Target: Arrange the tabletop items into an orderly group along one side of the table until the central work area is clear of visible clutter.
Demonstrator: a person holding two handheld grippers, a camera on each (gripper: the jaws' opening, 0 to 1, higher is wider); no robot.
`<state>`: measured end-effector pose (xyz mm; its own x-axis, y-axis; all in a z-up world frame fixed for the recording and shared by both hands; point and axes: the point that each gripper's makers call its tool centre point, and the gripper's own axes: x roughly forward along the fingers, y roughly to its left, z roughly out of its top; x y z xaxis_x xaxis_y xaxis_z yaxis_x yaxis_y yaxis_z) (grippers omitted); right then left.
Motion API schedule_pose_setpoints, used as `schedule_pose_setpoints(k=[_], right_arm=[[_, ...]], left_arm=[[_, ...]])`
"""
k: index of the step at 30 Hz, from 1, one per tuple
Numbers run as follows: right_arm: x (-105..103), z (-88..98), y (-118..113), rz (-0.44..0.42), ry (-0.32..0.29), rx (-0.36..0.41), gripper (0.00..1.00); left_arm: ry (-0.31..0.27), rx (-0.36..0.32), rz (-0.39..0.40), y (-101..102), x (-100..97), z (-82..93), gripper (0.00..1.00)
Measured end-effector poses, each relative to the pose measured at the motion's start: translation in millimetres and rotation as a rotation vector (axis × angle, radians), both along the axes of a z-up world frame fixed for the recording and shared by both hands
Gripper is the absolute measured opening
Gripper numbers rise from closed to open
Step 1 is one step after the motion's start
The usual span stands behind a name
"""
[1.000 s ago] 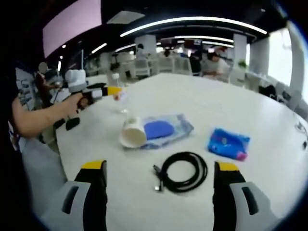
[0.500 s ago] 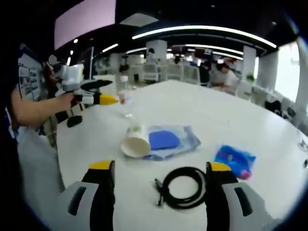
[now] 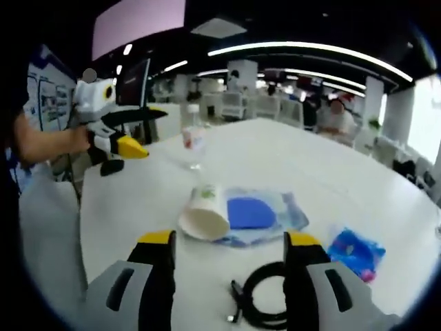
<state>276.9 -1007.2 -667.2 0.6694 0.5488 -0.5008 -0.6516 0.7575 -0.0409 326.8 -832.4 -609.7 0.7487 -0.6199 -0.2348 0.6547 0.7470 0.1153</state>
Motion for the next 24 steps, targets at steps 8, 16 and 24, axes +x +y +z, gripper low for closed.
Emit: schedule_pose_setpoints(k=[8, 16, 24], right_arm=[[22, -26.4, 10, 0.019, -0.021, -0.081, 0.50], [32, -43.4, 19, 0.064, -0.049, -0.149, 0.41], [34, -54.6, 26, 0.111, -0.076, -0.248, 0.33]], left_arm=[[-0.017, -0.005, -0.048, -6, -19.2, 6.3, 0.99], [-0.001, -0.015, -0.056, -3, -33.3, 4.8, 0.98], [0.017, -0.055, -0.042, 3, -44.4, 5.5, 0.97]])
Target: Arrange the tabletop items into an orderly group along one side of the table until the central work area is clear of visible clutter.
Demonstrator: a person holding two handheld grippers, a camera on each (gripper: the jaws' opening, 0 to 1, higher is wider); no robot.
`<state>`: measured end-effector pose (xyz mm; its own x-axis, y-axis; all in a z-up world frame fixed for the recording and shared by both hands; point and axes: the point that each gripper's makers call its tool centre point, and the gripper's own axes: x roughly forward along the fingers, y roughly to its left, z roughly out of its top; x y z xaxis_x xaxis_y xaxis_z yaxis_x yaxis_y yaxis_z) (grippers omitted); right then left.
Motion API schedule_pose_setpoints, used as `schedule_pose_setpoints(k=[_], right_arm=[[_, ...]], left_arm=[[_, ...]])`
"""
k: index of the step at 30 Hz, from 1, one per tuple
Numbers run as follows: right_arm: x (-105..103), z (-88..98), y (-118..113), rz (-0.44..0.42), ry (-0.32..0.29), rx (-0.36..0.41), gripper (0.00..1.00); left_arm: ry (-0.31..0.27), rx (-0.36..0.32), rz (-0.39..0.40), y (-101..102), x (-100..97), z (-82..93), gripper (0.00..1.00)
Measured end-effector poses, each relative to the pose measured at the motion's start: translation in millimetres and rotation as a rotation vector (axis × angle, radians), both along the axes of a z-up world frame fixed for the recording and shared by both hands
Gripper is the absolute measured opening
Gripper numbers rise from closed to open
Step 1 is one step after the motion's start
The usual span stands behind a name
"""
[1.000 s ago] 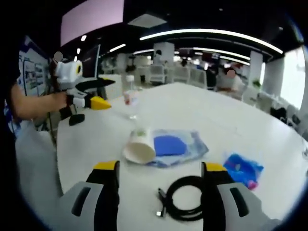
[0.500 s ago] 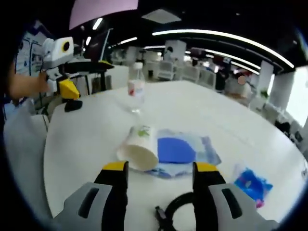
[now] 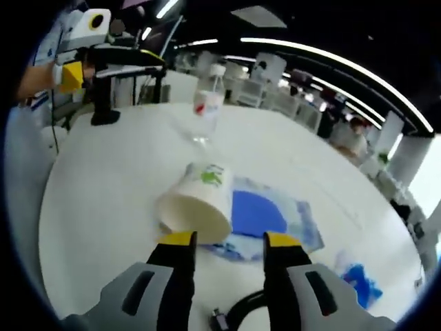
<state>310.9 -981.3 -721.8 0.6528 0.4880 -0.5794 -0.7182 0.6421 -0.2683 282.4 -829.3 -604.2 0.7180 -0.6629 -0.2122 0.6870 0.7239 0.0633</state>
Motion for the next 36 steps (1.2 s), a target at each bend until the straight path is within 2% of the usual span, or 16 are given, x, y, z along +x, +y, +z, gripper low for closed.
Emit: schedule_pose_setpoints(k=[4, 13, 17, 23, 36], right_arm=[[6, -4.4, 0, -0.003, -0.009, -0.011, 0.26], [17, -1.8, 6, -0.064, 0.004, 0.082, 0.08], [18, -1.6, 6, -0.080, 0.010, 0.095, 0.01], [20, 0.8, 5, -0.111, 0.021, 0.126, 0.00], [14, 24.0, 8, -0.144, 0.038, 0.207, 0.00]], left_arm=[[0.014, 0.002, 0.007, 2, -4.7, -2.7, 0.96], [0.041, -0.008, 0.023, 3, -13.4, -9.8, 0.95], [0.048, -0.009, 0.027, 3, -14.9, -12.1, 0.94], [0.048, -0.012, 0.023, 1, -18.4, -12.6, 0.94], [0.034, 0.013, 0.003, 0, -21.9, -8.8, 0.92]])
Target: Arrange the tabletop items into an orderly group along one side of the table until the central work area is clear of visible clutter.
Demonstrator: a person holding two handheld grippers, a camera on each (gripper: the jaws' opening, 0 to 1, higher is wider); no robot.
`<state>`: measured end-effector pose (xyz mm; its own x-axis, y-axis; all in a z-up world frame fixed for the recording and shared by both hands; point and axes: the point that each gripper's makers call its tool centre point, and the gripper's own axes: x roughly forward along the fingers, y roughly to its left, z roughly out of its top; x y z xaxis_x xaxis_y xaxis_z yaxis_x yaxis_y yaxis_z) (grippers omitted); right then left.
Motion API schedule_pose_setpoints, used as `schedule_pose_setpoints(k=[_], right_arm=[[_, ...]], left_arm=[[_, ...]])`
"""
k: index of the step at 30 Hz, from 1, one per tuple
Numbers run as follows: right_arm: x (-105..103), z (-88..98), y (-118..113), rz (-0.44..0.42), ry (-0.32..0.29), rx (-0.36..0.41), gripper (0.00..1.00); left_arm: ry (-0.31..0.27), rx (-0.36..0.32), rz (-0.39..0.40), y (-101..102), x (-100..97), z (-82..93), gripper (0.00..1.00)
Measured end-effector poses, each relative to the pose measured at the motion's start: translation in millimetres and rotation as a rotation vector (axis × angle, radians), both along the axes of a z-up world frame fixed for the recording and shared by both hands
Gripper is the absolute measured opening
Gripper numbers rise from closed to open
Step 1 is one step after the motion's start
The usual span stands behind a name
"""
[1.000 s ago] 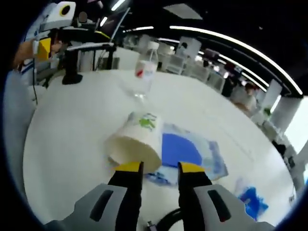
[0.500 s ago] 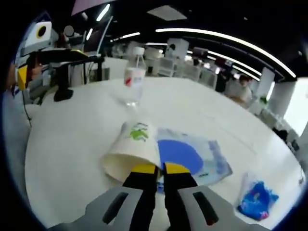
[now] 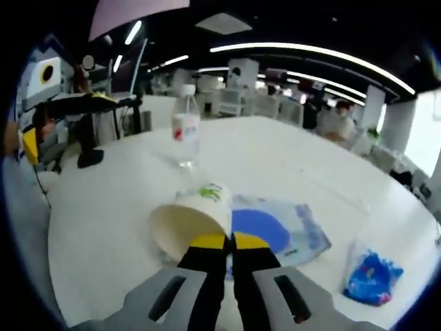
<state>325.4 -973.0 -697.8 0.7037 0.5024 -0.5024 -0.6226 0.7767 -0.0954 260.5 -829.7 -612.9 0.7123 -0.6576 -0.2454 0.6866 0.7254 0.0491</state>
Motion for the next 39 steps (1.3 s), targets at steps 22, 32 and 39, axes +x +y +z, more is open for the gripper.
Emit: schedule_pose_setpoints(k=[22, 32, 39], right_arm=[[-62, 53.6, 19, 0.119, 0.250, 0.039, 0.00], [-91, 70.0, 36, 0.221, 0.305, 0.015, 0.00], [-108, 69.0, 42, 0.271, 0.347, -0.026, 0.00]], left_arm=[[-0.047, 0.113, -0.144, -24, -19.3, -5.8, 0.86], [-0.088, 0.185, -0.212, -37, -31.7, -7.3, 0.81], [-0.157, 0.262, -0.269, -46, -39.3, -3.4, 0.76]])
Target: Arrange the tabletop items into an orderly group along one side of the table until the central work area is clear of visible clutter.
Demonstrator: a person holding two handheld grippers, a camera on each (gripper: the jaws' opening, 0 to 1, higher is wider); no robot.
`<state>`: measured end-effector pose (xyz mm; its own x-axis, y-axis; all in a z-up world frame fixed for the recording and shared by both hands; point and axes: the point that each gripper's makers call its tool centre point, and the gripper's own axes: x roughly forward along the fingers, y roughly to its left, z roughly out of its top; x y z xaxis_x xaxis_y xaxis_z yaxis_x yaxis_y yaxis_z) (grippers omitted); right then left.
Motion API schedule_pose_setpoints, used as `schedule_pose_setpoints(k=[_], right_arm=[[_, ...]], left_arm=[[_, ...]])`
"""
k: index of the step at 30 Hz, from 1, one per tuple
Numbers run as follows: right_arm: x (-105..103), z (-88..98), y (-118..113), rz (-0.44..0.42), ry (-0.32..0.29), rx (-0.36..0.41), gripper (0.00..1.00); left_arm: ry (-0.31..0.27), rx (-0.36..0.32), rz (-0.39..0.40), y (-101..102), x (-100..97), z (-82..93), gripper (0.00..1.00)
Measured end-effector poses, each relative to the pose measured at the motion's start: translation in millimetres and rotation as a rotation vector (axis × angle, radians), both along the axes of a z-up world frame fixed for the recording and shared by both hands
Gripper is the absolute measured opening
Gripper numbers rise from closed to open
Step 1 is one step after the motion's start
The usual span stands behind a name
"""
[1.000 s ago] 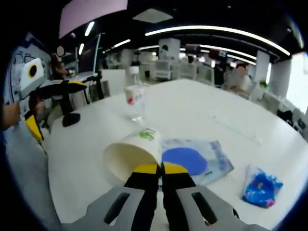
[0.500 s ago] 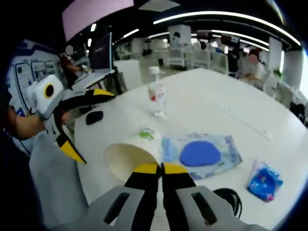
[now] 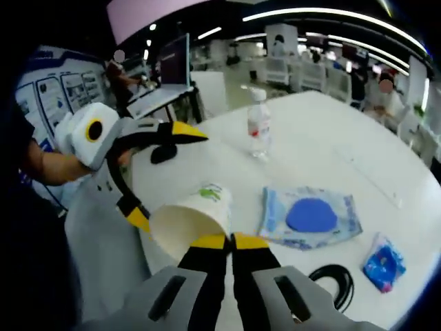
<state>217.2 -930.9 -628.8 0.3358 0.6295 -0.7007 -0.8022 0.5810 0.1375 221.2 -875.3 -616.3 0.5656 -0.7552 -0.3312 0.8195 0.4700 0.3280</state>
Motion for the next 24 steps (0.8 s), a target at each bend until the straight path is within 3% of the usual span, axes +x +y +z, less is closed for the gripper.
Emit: schedule_pose_setpoints(k=[8, 15, 24], right_arm=[[-11, -4.2, -1, 0.043, 0.016, -0.058, 0.00], [-20, -7.6, -2, 0.075, 0.037, -0.093, 0.00], [-30, -9.6, -2, 0.121, 0.056, -0.111, 0.00]], left_arm=[[-0.057, 0.087, -0.070, -8, -8.6, 1.5, 0.71], [-0.128, 0.178, -0.194, -20, -23.2, 1.2, 0.66], [-0.139, 0.273, -0.308, -25, -39.0, -5.7, 0.54]])
